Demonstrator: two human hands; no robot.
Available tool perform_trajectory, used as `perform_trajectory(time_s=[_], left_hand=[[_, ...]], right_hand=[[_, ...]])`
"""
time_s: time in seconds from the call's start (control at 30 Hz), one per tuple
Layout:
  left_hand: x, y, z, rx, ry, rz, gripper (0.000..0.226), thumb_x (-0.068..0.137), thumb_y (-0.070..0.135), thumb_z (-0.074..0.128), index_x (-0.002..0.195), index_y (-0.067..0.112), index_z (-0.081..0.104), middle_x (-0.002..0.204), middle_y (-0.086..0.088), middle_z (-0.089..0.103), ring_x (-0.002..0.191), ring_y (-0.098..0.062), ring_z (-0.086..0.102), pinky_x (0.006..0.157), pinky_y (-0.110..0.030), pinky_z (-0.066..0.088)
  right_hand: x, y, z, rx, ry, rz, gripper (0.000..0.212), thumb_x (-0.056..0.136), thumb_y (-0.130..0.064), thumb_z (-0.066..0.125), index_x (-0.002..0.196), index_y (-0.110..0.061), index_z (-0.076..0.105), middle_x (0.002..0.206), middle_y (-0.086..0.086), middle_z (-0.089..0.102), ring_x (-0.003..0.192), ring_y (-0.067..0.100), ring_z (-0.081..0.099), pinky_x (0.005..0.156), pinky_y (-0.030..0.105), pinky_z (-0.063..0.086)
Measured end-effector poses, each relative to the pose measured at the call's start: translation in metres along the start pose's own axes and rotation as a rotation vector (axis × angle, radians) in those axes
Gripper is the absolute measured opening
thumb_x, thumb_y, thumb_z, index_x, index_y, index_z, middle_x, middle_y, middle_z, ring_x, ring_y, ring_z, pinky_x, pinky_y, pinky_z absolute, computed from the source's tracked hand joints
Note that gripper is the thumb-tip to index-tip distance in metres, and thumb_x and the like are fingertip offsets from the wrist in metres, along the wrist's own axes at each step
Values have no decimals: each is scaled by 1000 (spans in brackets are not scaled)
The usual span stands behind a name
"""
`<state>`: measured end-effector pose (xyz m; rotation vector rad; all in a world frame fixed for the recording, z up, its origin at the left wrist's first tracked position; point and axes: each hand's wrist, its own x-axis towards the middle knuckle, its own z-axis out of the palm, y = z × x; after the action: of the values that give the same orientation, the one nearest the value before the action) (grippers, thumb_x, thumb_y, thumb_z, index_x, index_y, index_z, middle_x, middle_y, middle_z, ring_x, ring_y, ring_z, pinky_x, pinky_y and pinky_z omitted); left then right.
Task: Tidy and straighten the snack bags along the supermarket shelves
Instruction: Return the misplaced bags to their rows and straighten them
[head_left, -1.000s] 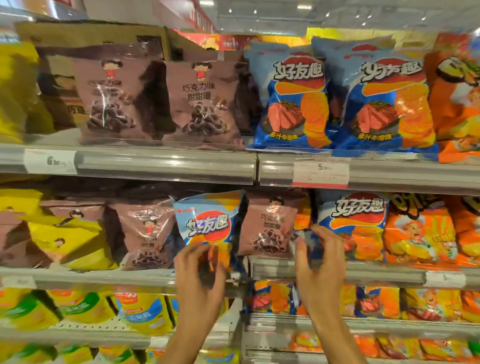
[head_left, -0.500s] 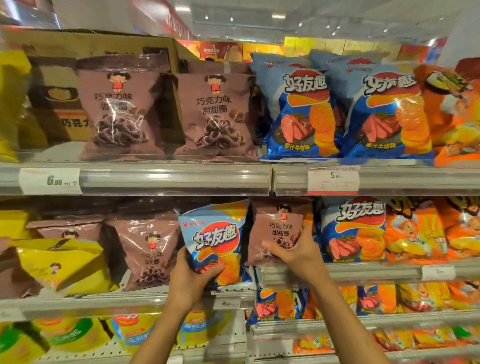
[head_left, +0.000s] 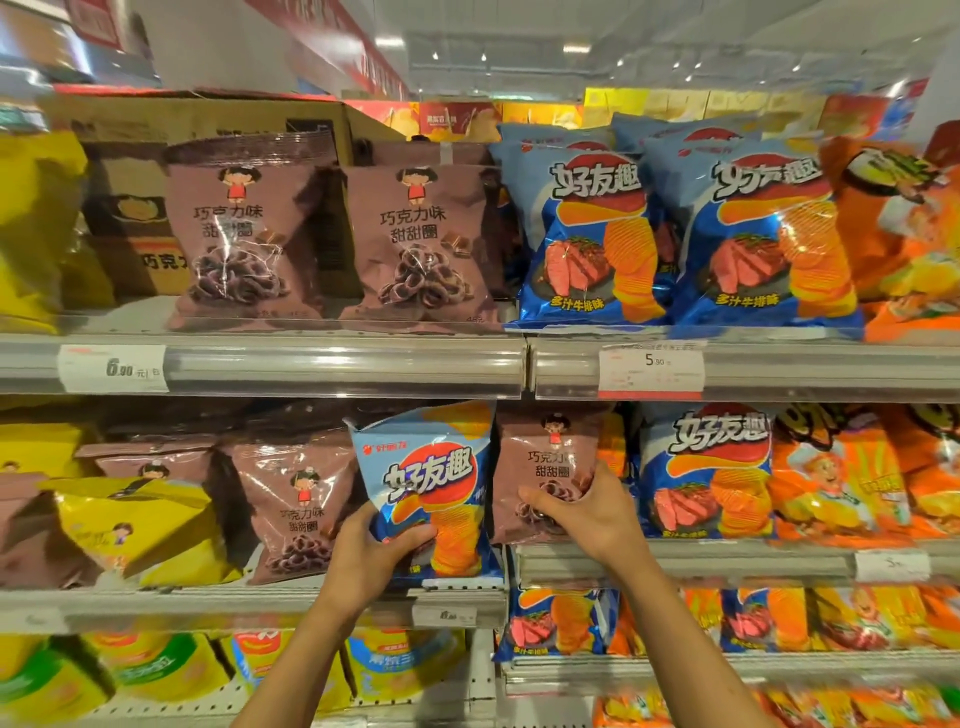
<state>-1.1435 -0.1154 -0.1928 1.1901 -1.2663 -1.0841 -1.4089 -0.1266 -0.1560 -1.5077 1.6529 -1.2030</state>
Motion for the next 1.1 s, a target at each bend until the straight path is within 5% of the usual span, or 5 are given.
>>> perform_trajectory(time_s=[0.2,0.47,0.63,0.8,1.1], left_hand=[[-9,27,-7,20,14,90,29,76,17,79,96,2,66,81,-16,74,70,-20,71,63,-24,58],[4,65,6,-46,-104,62,16,82,27,76,93,17,69,82,-4,74,72,-19,71,63,-23,54],[13,71,46,-115,-12,70,17,86,17,73,99,6,69,84,-5,76,76,-17,74,65,-21,56],[10,62,73,38,56,66,36,88,28,73,92,-6,61,83,-20,71,80,-28,72,75,-43,57],[-20,49,45,28,71,180,7,88,8,68,94,5,66,79,-4,76,72,-13,72,65,-15,53]], right_hand=[[-4,-3,-9,53,75,30,82,62,-48,93,130,-19,56,116,-4,72,107,17,68,99,43,55],[-36,-7,-51,254,114,17,66,65,-39,90,123,-24,62,105,-11,77,95,4,72,89,32,58],[-54,-4,-80,273,207,8,77,60,-48,85,129,-26,59,112,-12,74,98,1,70,86,27,55],[-64,10,-101,245,263,26,80,59,-50,85,129,-23,58,114,-5,74,98,11,72,86,38,60],[-65,19,-111,251,265,43,79,62,-46,87,131,-23,57,115,-5,74,106,14,71,98,48,56]])
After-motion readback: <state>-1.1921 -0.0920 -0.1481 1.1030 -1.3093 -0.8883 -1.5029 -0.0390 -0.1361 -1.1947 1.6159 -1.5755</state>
